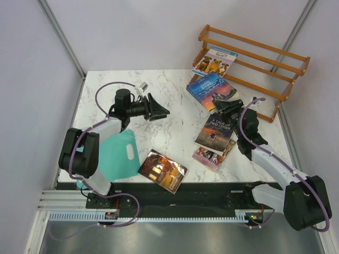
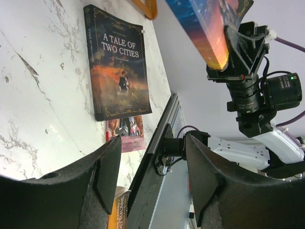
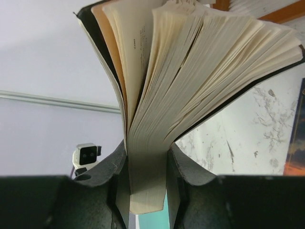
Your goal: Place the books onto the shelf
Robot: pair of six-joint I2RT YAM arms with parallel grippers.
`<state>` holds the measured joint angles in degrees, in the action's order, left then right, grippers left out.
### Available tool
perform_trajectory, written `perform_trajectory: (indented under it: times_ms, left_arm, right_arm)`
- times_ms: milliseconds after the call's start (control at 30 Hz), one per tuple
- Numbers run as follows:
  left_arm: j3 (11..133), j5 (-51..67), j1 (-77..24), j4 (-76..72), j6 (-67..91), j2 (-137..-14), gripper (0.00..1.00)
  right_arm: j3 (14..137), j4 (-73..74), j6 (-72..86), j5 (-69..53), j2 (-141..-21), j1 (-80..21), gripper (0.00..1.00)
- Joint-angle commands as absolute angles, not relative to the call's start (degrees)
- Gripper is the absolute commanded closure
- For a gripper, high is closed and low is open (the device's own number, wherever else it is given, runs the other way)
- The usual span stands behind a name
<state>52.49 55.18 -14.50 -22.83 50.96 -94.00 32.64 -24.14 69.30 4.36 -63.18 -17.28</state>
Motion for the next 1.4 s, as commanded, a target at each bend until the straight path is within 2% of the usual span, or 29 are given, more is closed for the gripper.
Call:
perform_trajectory:
  times_ms: [0, 200, 367, 667, 900, 1367]
  left_arm:
    - [52.2, 57.9, -14.0, -24.9, 48.8, -93.0, 0.38]
    - [52.1, 58.5, -13.9, -25.0, 49.0, -93.7, 0.39]
    - [52.1, 58.7, -13.9, -25.1, 49.0, -94.0, 0.39]
    - [50.8, 58.5, -13.9, -25.4, 49.0, -93.5, 0.40]
    - [50.7, 58.6, -13.9, -25.5, 49.0, -93.6, 0.40]
    - [48.7, 58.5, -13.9, -29.9, 51.9, -94.6, 0.41]
  right_arm:
    - [40.4, -40.1, 70.9, 2.5, -60.5, -16.7, 1.00]
    - [39.6, -36.7, 71.6, 1.6, -55.3, -16.7, 1.00]
    - [39.8, -31.6, 68.8, 7.2, -50.9, -16.4, 1.00]
    - [40.6, -29.1, 69.2, 10.1, -50.8, -14.0, 1.00]
    - [42.7, -28.0, 68.7, 7.6, -49.8, -12.3, 1.00]
    - [46.1, -38.2, 73.0, -5.6, -65.8, -12.3, 1.00]
